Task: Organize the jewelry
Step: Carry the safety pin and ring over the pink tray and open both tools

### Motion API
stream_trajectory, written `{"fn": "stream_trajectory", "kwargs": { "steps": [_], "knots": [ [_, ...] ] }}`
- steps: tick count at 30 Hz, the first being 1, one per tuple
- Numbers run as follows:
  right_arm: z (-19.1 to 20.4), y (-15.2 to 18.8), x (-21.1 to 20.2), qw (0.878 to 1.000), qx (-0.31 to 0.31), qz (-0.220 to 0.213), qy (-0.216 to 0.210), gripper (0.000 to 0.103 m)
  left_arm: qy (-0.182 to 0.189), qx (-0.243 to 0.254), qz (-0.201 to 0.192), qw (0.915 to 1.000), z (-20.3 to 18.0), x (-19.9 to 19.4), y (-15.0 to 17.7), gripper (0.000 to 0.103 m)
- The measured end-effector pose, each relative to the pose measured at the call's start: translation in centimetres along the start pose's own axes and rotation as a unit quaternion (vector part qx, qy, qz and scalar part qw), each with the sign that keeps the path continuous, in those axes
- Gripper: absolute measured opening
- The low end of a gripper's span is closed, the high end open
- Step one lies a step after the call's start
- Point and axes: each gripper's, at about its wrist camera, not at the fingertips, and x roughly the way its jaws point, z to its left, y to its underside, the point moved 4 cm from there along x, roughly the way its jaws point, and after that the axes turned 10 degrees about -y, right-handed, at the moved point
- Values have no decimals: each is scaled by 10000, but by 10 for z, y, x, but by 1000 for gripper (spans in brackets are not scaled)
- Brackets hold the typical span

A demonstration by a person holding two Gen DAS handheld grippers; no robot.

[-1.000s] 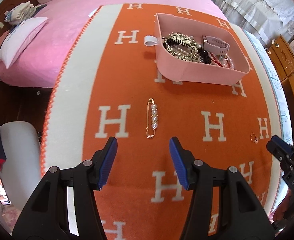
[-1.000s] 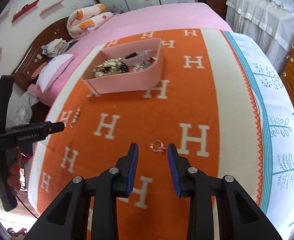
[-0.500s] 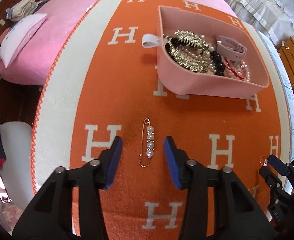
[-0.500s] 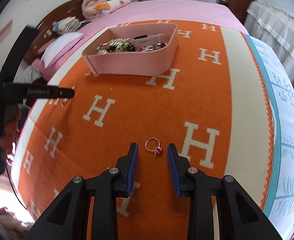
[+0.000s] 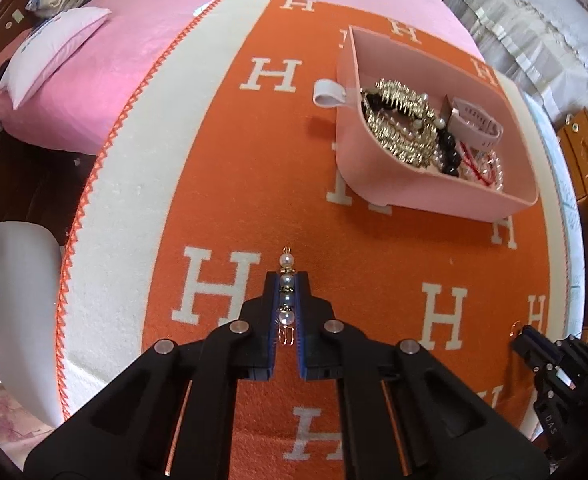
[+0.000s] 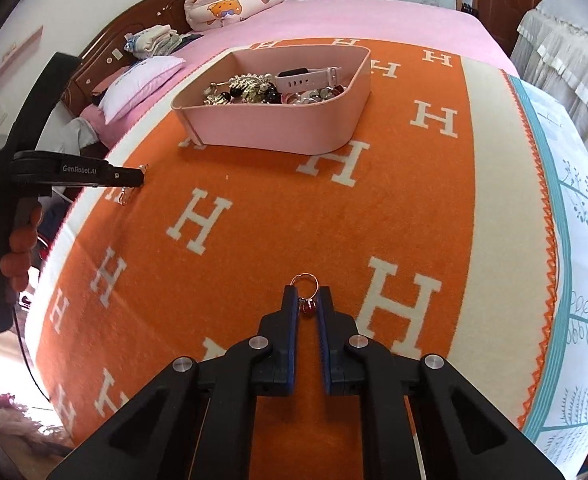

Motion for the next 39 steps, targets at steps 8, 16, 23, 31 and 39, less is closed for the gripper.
{"fn": "stream_trajectory", "kwargs": {
  "steps": [8,16,23,31,39],
  "knots": [
    [14,-20,-24,9986,142,-348,-385,9,309,5,-394,9987,-2,-45,-9,5],
    [32,-66,-60,9947,134,-840,-581,9,570,112,-815,9950,-22,-96,-35,5],
    [37,-129,-80,9908,164,-1234,-529,9,591,310,-1108,9916,-45,-122,-67,5],
    [39,-180,-74,9917,65,-1243,-306,9,411,586,-1117,9912,-71,-113,-84,5],
    [29,-190,-42,9962,172,-851,-35,11,222,617,-952,9933,-73,-89,-84,11]
  ]
}}
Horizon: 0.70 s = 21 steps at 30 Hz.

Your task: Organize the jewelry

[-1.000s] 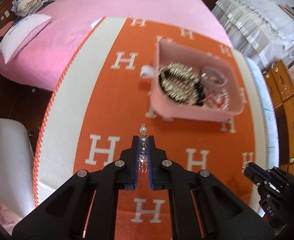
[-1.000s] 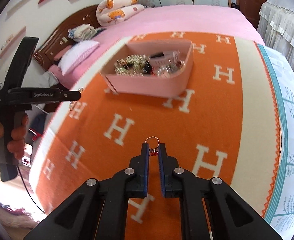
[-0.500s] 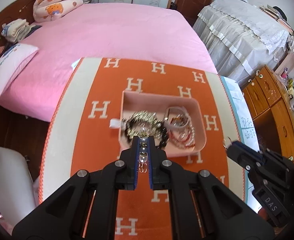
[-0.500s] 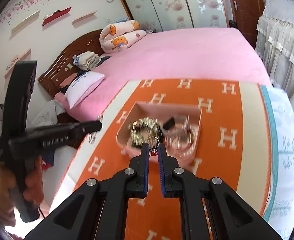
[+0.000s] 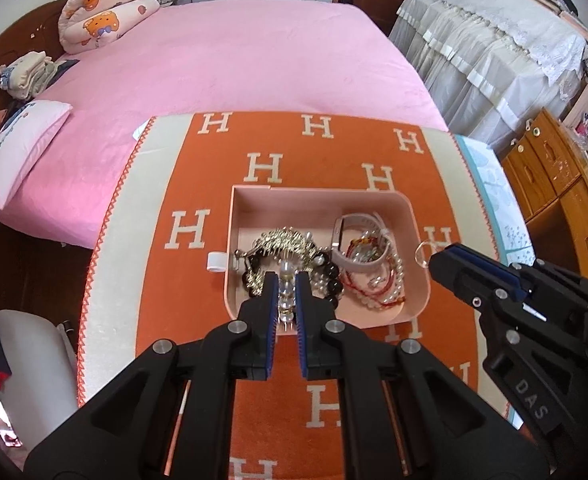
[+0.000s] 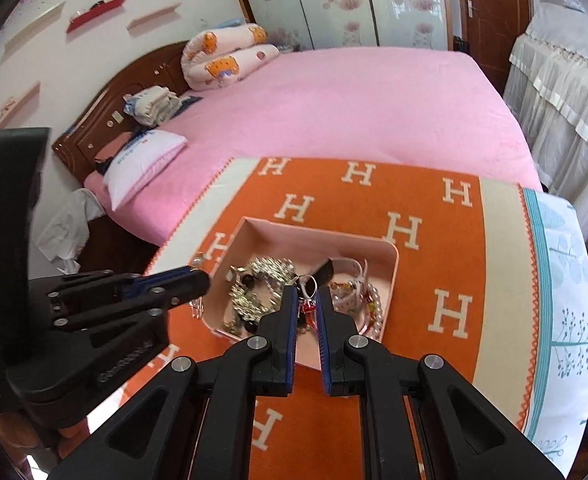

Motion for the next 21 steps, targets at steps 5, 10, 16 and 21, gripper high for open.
{"fn": "stream_trajectory", "kwargs": {
  "steps": [5,10,16,21],
  "knots": [
    [-9,8,11,9998,58,174,38,22,-21,-113,-2,9999,6,1,6,68],
    [-11,12,10,9998,55,195,40,24,-87,-250,91,9996,15,-1,11,69],
    [-3,14,-2,9998,69,198,41,27,-111,-286,83,9995,23,-16,18,69],
    [3,14,-19,9998,175,81,65,44,51,-324,-7,9995,29,-37,26,69]
  ]
}}
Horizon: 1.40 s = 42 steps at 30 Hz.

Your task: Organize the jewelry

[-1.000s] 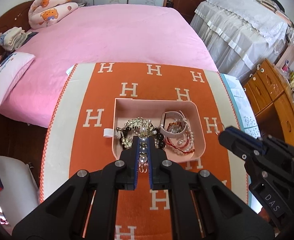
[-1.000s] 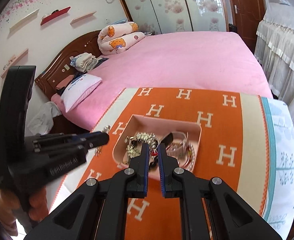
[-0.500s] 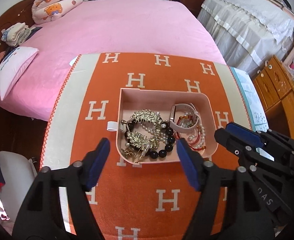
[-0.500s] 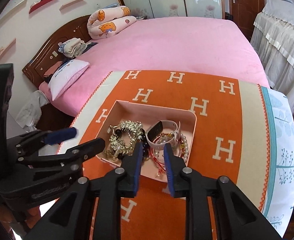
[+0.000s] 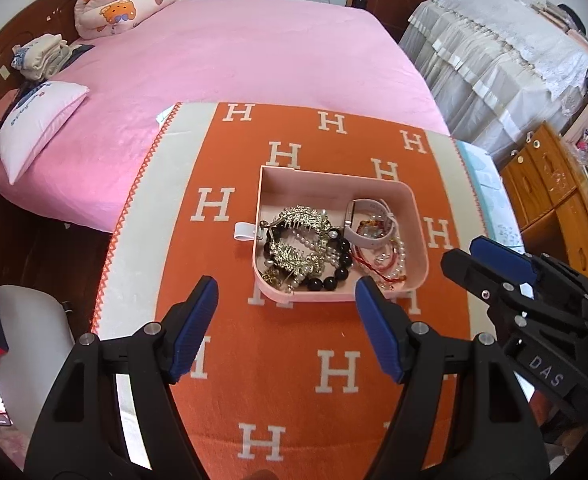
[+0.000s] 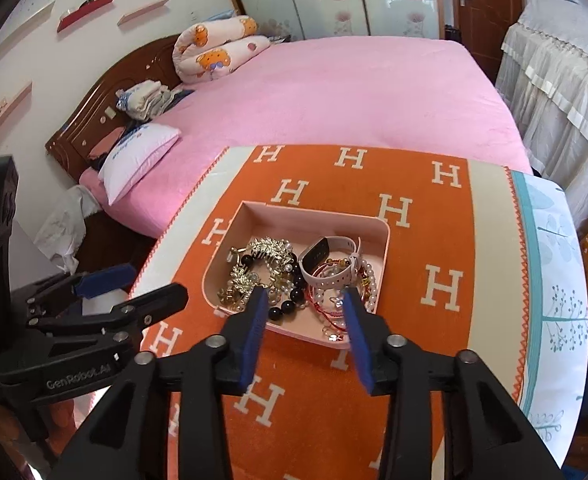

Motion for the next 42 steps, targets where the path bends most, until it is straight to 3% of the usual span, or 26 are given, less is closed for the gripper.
{"fn": "stream_trajectory", "kwargs": {
  "steps": [3,7,11,15,26,30,35,42],
  "knots": [
    [4,2,-12,9999,89,-64,8,49,-14,-9,-103,9999,4,-13,6,69],
    [11,11,-27,9998,204,-63,-1,52,-303,-42,-103,9995,11,-30,18,69],
    [18,29,-42,9995,321,-21,-2,58,-291,-134,-145,9994,20,-46,33,69],
    [26,54,-57,9990,434,11,53,61,-302,-138,-126,9994,23,-61,52,84],
    [46,128,-100,9964,807,28,247,62,-362,122,-204,9991,16,-106,111,84],
    [50,150,-118,9949,951,-35,330,70,-377,211,-256,9987,12,-120,125,84],
    [60,170,-141,9938,1033,-80,400,72,-398,234,-301,9985,14,-141,143,84],
    [86,172,-171,9946,781,-238,648,79,-456,272,-441,9976,19,-166,149,84]
  ]
}}
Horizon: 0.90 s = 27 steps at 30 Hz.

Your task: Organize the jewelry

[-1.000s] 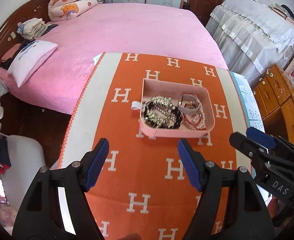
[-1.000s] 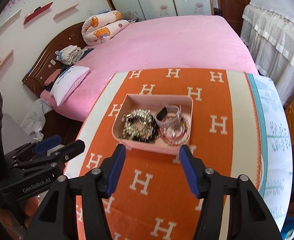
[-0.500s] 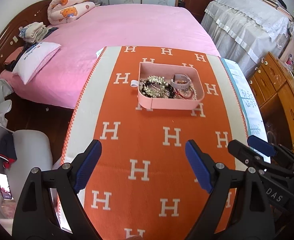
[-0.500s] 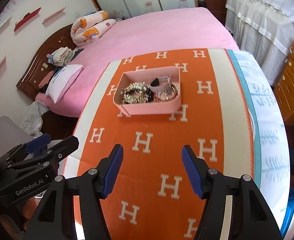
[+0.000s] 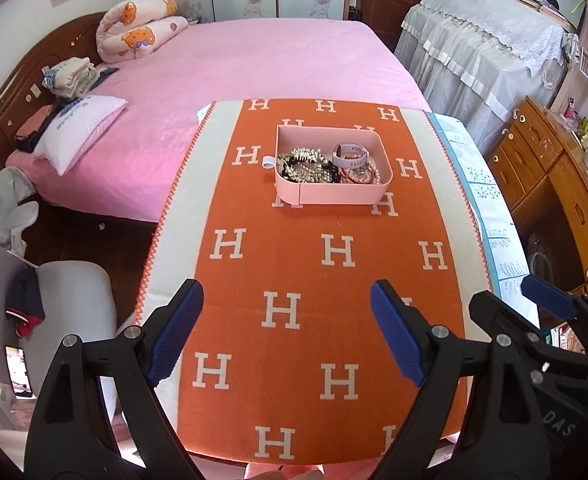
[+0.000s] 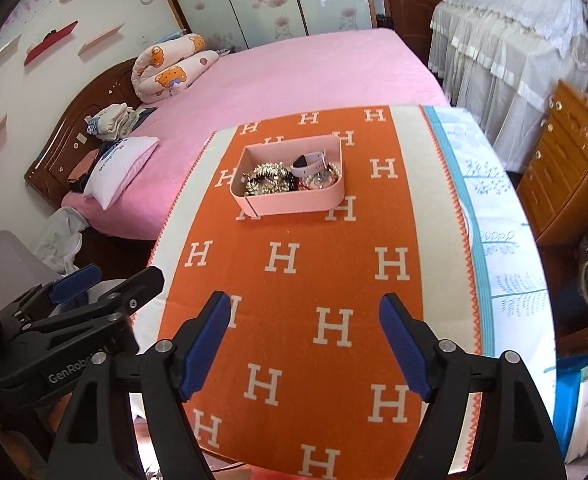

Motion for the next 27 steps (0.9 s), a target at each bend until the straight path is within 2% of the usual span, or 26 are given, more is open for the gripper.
{"fn": "stream_trajectory", "kwargs": {
  "steps": [3,9,27],
  "knots": [
    [9,0,-10,9999,-91,-84,35,81,-63,10,-124,9999,2,-12,0,84],
    [17,5,-21,9999,-58,-139,58,81,-89,-42,-108,9999,7,-21,1,84],
    [12,-2,-42,9993,-54,-319,182,81,15,-49,-206,9998,-1,-35,-8,84]
  ]
}}
